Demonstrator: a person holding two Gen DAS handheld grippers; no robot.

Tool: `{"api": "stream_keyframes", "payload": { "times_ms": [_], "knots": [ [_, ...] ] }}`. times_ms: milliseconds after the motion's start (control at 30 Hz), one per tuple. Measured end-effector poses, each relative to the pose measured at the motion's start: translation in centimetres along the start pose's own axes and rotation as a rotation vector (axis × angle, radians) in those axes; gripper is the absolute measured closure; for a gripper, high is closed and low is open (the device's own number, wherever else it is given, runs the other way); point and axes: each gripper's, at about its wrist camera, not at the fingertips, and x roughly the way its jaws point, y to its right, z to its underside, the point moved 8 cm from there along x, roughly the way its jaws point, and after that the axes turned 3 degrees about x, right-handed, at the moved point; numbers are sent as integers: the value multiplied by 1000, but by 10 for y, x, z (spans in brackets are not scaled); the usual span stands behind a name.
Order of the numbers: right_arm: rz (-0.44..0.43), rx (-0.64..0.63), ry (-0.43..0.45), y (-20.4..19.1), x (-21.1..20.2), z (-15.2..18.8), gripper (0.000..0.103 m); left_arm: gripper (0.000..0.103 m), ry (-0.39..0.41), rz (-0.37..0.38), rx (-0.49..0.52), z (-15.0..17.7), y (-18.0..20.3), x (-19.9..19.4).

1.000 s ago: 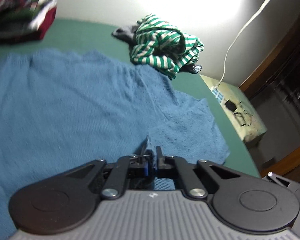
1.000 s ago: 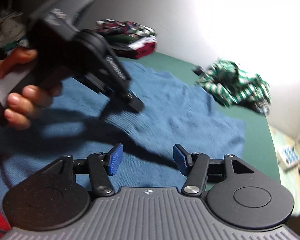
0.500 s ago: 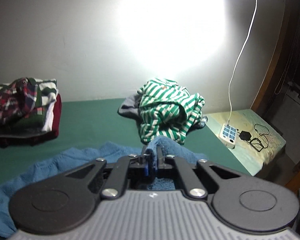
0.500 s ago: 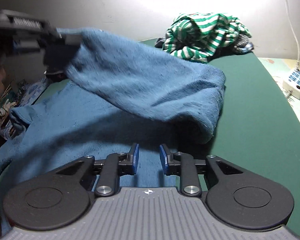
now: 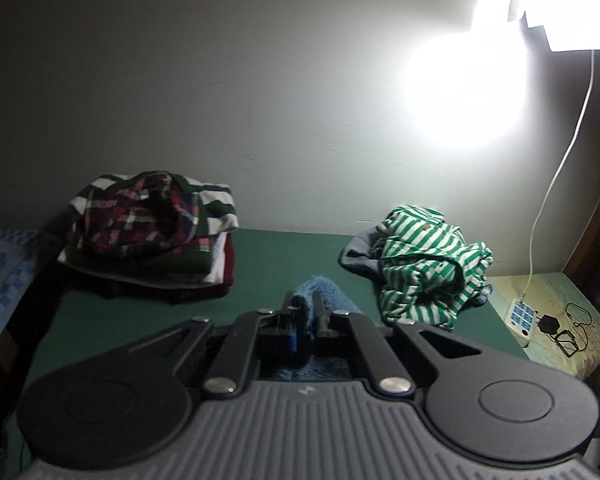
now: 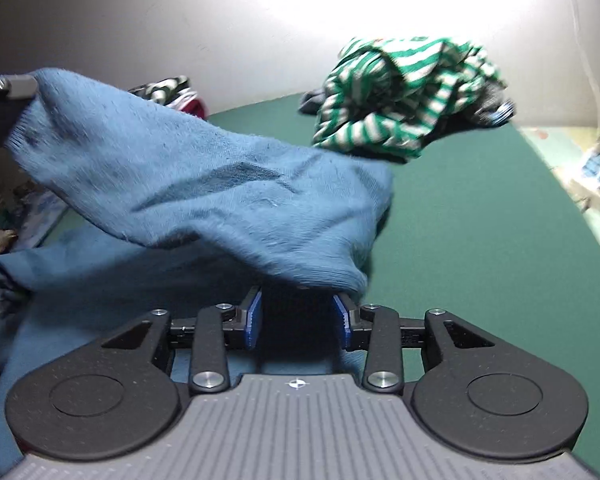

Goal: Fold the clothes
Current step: 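Carry the sleeve with the left gripper across the sweater body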

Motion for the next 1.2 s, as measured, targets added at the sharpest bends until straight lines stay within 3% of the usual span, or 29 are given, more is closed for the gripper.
{"api": "stream_keyframes", "payload": {
  "times_ms": [67,233,333,400,500,533,567,633,767,933,1033,1133,1200],
  "knots": [
    [-59,78,-21,1,-5,1,48,101,-10,-14,-15,5,-9,0],
    [-186,325,-100,9,4,4,46,101,-21,-29,-33,11,-19,-3],
    [-214,451,-125,9,20,3,44,101,-8,-40,-44,9,-25,-9],
    [-200,467,-129,6,29,1,46,101,3,-47,-52,7,-30,-14],
    [-173,486,-142,2,42,0,53,101,19,-59,-64,4,-36,-22],
    [-164,496,-155,1,46,1,59,101,25,-63,-68,3,-38,-24],
    [-160,503,-164,1,50,2,77,101,31,-71,-69,2,-41,-27],
    [-166,509,-174,0,55,3,86,101,43,-88,-72,1,-48,-33],
    [-201,463,-187,-15,61,2,86,101,41,-121,-99,11,-64,-41],
    [-234,330,-262,-26,57,-1,72,101,1,-153,-126,35,-80,-42],
    [-267,190,-171,-30,39,-29,72,101,10,-165,-111,38,-79,-45],
    [-160,21,-41,-30,40,-63,60,101,27,-177,-90,39,-77,-49],
    [-71,-145,23,-36,51,-79,60,101,38,-185,-77,40,-76,-52]
  ]
}}
